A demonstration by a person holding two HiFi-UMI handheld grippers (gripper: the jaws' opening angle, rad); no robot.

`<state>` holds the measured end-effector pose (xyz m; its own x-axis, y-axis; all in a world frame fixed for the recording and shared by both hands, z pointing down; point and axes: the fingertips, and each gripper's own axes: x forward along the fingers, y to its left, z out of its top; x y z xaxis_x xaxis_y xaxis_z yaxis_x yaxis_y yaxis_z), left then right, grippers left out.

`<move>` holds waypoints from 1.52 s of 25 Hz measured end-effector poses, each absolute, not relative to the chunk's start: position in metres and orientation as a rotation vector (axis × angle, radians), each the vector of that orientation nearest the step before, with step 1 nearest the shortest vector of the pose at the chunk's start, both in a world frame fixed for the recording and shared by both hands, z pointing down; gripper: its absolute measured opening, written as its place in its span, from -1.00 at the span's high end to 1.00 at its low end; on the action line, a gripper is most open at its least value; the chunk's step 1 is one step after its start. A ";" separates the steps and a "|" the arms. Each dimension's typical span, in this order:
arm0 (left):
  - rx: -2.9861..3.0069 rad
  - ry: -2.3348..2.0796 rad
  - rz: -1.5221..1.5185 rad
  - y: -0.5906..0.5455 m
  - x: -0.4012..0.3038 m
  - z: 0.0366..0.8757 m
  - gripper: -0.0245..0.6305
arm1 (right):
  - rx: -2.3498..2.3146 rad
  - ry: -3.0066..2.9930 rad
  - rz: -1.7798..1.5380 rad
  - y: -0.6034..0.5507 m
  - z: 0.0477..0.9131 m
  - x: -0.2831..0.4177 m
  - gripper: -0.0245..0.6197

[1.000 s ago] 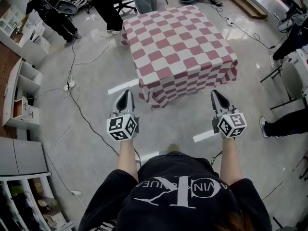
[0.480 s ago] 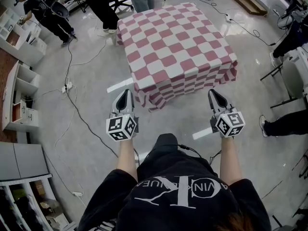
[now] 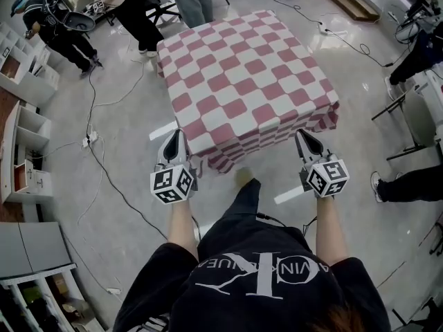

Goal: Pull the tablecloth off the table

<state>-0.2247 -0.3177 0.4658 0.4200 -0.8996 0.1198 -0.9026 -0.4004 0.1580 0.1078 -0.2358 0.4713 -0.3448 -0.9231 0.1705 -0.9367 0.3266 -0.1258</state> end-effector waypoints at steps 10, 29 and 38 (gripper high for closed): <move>2.472 -1.550 0.072 -0.399 -0.190 0.473 0.88 | 1.778 -2.462 0.362 -0.321 0.471 0.151 0.57; 2.382 -1.428 0.127 -0.521 -0.162 0.510 0.12 | 1.611 -2.427 0.515 -0.462 0.517 0.163 0.14; 2.248 -1.404 0.245 -0.528 -0.159 0.554 -0.14 | 1.496 -2.317 0.595 -0.509 0.550 0.194 0.00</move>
